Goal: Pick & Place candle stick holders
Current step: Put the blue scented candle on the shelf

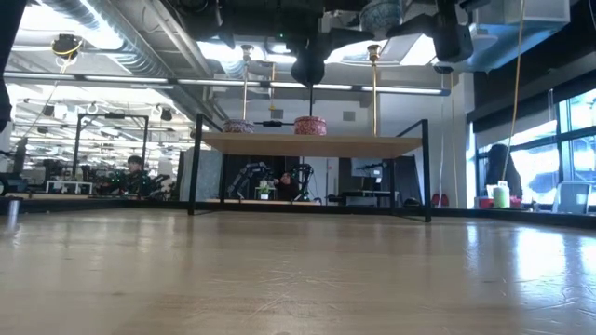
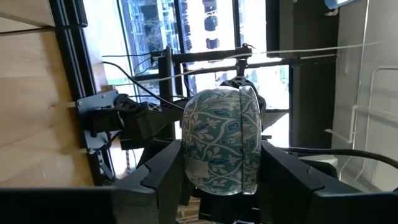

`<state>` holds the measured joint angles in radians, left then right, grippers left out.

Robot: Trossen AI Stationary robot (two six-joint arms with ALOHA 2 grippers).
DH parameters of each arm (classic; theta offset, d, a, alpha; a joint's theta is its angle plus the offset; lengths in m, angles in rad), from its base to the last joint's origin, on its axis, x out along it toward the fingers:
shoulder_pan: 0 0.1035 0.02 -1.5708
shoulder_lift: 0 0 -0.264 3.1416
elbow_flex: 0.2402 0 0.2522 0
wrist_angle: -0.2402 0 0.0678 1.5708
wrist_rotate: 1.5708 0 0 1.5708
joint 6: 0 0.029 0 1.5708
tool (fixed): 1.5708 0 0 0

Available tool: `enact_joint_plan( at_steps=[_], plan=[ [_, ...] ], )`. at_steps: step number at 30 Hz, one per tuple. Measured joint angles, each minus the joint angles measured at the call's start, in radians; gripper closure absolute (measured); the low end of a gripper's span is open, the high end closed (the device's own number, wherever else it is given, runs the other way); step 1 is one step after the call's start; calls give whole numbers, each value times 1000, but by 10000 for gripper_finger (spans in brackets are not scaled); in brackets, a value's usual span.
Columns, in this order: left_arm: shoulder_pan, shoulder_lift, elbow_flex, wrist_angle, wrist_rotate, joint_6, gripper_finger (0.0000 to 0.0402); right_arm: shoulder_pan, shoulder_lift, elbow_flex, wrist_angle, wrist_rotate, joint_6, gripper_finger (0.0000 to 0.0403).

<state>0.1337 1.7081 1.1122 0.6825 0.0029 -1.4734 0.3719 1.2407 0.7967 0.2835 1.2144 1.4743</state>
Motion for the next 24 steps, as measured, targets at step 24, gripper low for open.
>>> enact_joint_plan(
  at_steps=[24],
  plan=[
    [83,-2,1,-131,-86,55,232,26,-100,0,49,-269,-118,135]
  ],
)
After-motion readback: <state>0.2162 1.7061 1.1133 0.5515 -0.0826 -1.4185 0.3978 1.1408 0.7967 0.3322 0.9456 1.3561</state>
